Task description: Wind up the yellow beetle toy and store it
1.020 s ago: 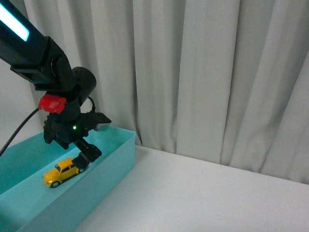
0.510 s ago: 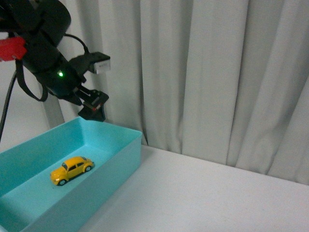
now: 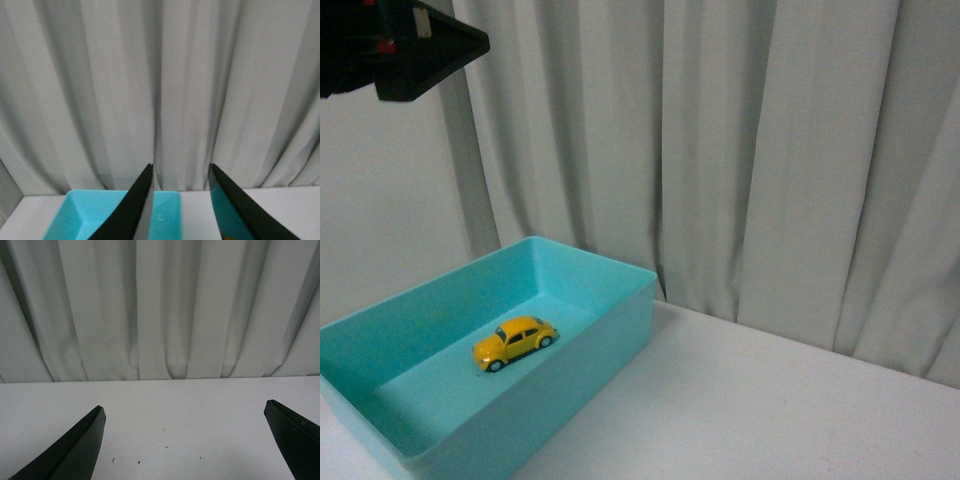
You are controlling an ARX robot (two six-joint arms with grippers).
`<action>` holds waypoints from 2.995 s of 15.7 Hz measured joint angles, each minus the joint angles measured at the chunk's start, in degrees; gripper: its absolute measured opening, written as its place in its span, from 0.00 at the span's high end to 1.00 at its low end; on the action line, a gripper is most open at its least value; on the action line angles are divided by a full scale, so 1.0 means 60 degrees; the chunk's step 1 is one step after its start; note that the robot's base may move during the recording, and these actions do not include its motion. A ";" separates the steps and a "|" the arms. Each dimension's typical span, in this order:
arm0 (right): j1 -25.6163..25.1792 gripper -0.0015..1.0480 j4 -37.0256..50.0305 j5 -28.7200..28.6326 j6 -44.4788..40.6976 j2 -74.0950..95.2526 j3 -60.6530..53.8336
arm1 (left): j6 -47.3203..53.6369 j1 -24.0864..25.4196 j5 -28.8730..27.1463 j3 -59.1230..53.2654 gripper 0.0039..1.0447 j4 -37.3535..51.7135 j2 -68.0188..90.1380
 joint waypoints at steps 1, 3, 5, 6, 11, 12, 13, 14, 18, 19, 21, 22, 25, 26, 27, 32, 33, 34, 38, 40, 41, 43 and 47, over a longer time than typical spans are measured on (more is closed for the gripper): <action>0.0000 0.06 0.0000 0.0000 0.0000 0.0000 0.0000 | -0.0117 -0.0382 -0.0328 -0.0612 0.80 0.0175 -0.0503; 0.0000 0.06 0.0000 0.0025 0.0000 0.0000 0.0000 | -0.0200 -0.0841 -0.0761 -0.1439 0.97 0.0240 -0.0911; 0.0000 0.06 0.0000 -0.0004 0.0000 0.0000 0.0000 | -0.0288 -0.1315 -0.1264 -0.2135 0.99 0.0357 -0.1552; 0.0000 0.06 0.0004 0.0000 0.0000 0.0000 0.0000 | -0.0288 -0.1515 -0.1486 -0.2364 0.99 0.0415 -0.1843; 0.0000 0.06 0.0000 0.0000 0.0000 0.0000 0.0000 | -0.0288 -0.2229 -0.2211 -0.3253 0.99 0.0240 -0.2790; 0.0000 0.06 0.0000 0.0000 0.0000 0.0000 0.0000 | -0.0306 -0.2856 -0.2907 -0.3402 0.99 0.0175 -0.3031; 0.0000 0.06 0.0000 -0.0004 0.0000 0.0000 0.0000 | -0.0302 -0.3155 -0.2943 -0.3501 0.99 0.0120 -0.3242; 0.0000 0.06 0.0004 -0.0004 0.0000 0.0000 0.0000 | -0.0302 -0.3180 -0.2943 -0.3570 0.99 0.0084 -0.3381; 0.0000 0.06 0.0000 -0.0004 0.0000 0.0000 0.0000 | -0.0310 -0.3107 -0.3093 -0.3963 0.99 -0.0317 -0.4065; 0.0000 0.06 0.0000 0.0000 0.0000 0.0000 0.0000 | -0.0310 -0.3107 -0.3096 -0.3996 0.99 -0.0357 -0.4167; 0.0000 0.06 0.0000 0.0000 0.0000 0.0000 0.0000 | -0.0310 -0.3107 -0.3096 -0.4022 0.99 -0.0433 -0.4288; 0.0000 0.06 0.0000 0.0000 0.0000 0.0000 0.0000 | -0.0310 -0.3107 -0.3093 -0.4040 0.99 -0.0484 -0.4368; 0.0000 0.06 0.0000 0.0000 0.0000 0.0000 0.0000 | -0.0310 -0.3107 -0.3096 -0.4229 0.99 -0.0761 -0.4889; 0.0000 0.06 0.0000 0.0004 0.0000 0.0000 0.0000 | -0.0310 -0.3107 -0.3093 -0.4473 0.99 -0.0783 -0.5133; 0.0000 0.06 0.0000 0.0000 0.0000 0.0000 0.0000 | -0.0310 -0.3107 -0.3085 -0.4473 0.99 -0.0831 -0.5224; 0.0000 0.06 0.0011 -0.0004 0.0000 0.0000 0.0000 | -0.0313 -0.3107 -0.3104 -0.4430 0.99 -0.2739 -0.7114; 0.0000 0.06 0.0004 0.0000 0.0000 0.0000 0.0000 | -0.0313 -0.3107 -0.3100 -0.4470 0.99 -0.2823 -0.7129; 0.0000 0.06 0.0000 0.0000 0.0000 0.0000 0.0000 | -0.0313 -0.3107 -0.3093 -0.4470 0.99 -0.2779 -0.7144; 0.0000 0.06 0.0004 0.0000 0.0000 0.0000 0.0000 | -0.0321 -0.3107 -0.3096 -0.4470 0.80 -0.2783 -0.7144; 0.0000 0.06 0.0004 0.0000 0.0000 0.0000 0.0000 | -0.0321 -0.3107 -0.3093 -0.4470 0.58 -0.2783 -0.7144; 0.0000 0.06 0.0004 0.0000 0.0000 0.0000 0.0000 | -0.0321 -0.3107 -0.3093 -0.4470 0.44 -0.2783 -0.7144; 0.0000 0.06 0.0004 0.0000 0.0000 0.0000 0.0000 | -0.0321 -0.3107 -0.3093 -0.4470 0.22 -0.2783 -0.7144; 0.0000 0.06 0.0004 0.0000 0.0000 0.0000 0.0000 | -0.0317 -0.3107 -0.3093 -0.4470 0.06 -0.2783 -0.7144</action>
